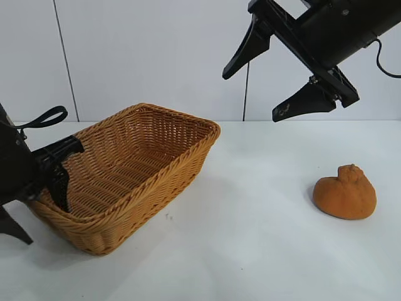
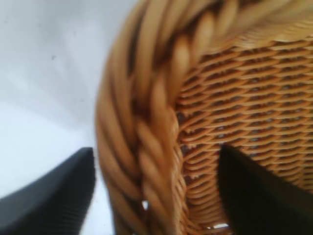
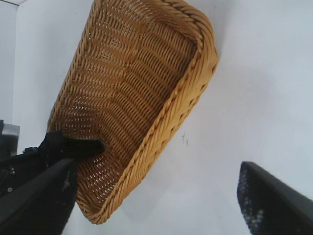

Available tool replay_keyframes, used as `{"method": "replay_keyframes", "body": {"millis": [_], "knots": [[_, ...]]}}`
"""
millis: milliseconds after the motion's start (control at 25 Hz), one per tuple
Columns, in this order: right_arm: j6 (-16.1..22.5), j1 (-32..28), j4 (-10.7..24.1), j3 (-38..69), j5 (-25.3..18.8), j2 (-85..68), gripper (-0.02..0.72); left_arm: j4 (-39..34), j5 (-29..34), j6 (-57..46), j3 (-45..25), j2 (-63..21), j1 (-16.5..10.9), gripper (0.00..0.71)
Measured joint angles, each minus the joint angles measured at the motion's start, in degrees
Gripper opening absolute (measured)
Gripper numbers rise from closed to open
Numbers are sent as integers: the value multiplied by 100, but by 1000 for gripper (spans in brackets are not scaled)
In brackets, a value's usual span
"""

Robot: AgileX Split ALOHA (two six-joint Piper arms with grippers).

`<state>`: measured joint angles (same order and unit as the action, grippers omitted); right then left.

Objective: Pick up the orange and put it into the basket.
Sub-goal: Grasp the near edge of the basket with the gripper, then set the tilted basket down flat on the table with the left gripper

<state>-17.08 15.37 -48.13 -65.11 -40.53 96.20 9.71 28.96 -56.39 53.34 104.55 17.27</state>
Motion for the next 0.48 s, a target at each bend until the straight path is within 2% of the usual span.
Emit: {"method": "replay_keyframes", "body": {"millis": [160,360,480], "knots": [[0,0,-7,0,-17,0,610,101,571,880,709,6,-164,85],[0,0,-7,0,-33,0,610,635,1209,2143,1614,28,-752,85],[0,0,-7,0,-33,0,610,684,1610,2711,2079,45,-997,85]]}}
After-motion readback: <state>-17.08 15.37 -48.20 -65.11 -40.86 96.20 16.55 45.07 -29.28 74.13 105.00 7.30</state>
